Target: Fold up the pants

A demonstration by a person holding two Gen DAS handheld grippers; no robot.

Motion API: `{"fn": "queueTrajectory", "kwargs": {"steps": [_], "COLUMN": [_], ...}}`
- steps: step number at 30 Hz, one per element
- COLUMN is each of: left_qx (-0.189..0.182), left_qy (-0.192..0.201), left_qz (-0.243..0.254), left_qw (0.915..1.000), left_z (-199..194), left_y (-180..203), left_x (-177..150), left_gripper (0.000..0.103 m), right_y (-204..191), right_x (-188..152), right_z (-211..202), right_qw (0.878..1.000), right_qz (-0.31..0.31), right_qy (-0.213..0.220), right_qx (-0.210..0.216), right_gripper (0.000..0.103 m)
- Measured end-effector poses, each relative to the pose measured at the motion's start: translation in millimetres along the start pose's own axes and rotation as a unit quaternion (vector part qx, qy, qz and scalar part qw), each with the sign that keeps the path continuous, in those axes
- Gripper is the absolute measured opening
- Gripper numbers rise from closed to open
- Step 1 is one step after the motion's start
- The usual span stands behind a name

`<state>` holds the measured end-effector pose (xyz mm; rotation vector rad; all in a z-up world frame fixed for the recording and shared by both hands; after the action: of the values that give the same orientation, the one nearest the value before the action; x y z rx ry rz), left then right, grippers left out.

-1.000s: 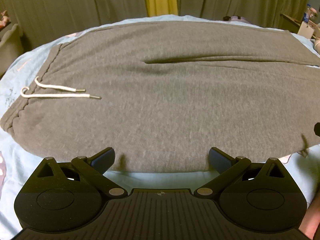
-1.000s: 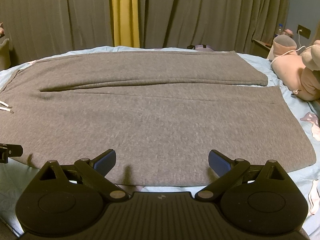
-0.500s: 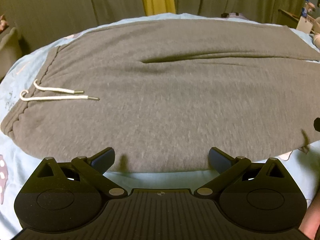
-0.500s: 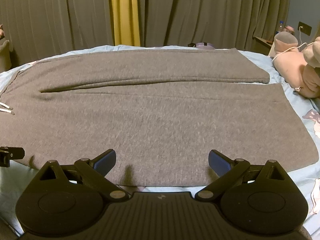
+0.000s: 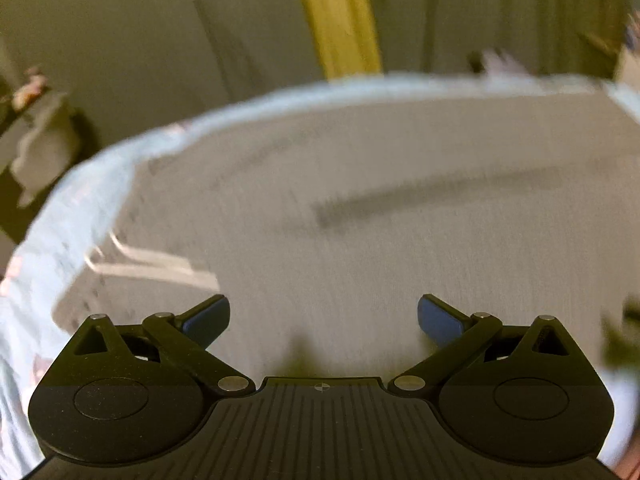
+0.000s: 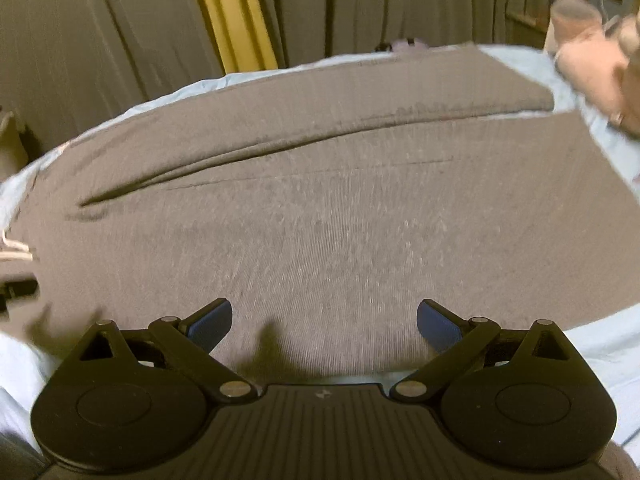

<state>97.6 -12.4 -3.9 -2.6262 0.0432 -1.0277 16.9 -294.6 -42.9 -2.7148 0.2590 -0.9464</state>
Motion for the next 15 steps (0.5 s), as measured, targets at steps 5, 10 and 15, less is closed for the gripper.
{"fn": "queueTrajectory", "kwargs": {"steps": [5,10,15], "left_qx": [0.028,0.119,0.165], "left_qy": [0.042,0.033,0.073], "left_qz": [-0.074,-0.129,-0.166], "left_qw": [0.996,0.9839,0.9694], "left_z": [46.6,119.1,146.3], "left_y": [-11.6,-43.4,-74.9], "left_x": [57.0,41.5,40.7], "left_gripper": [0.103,0.103,0.103], "right_y": [31.0,74.0,116.8], "right_x": [58.4,146.1,238.0], "right_z": [15.9,50.8,115.2], "right_qw": [0.999,0.995,0.979], "right_qz": [0.0,0.067,0.186], "right_qy": [0.03,0.049,0.066], "right_qx": [-0.04,-0.05,-0.055], "right_gripper": [0.099,0.086,0.056]}}
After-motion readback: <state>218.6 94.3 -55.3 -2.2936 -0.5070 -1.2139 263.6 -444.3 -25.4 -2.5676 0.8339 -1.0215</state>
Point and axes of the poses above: each gripper's, at about its wrist camera, not at the fingertips, and z roughly the way its jaws point, y to its right, x to its top, the point moved 9 cm from there along z, roughly the way its jaws point, and after that the axes turned 9 degrees about x, right-handed, at the moved point
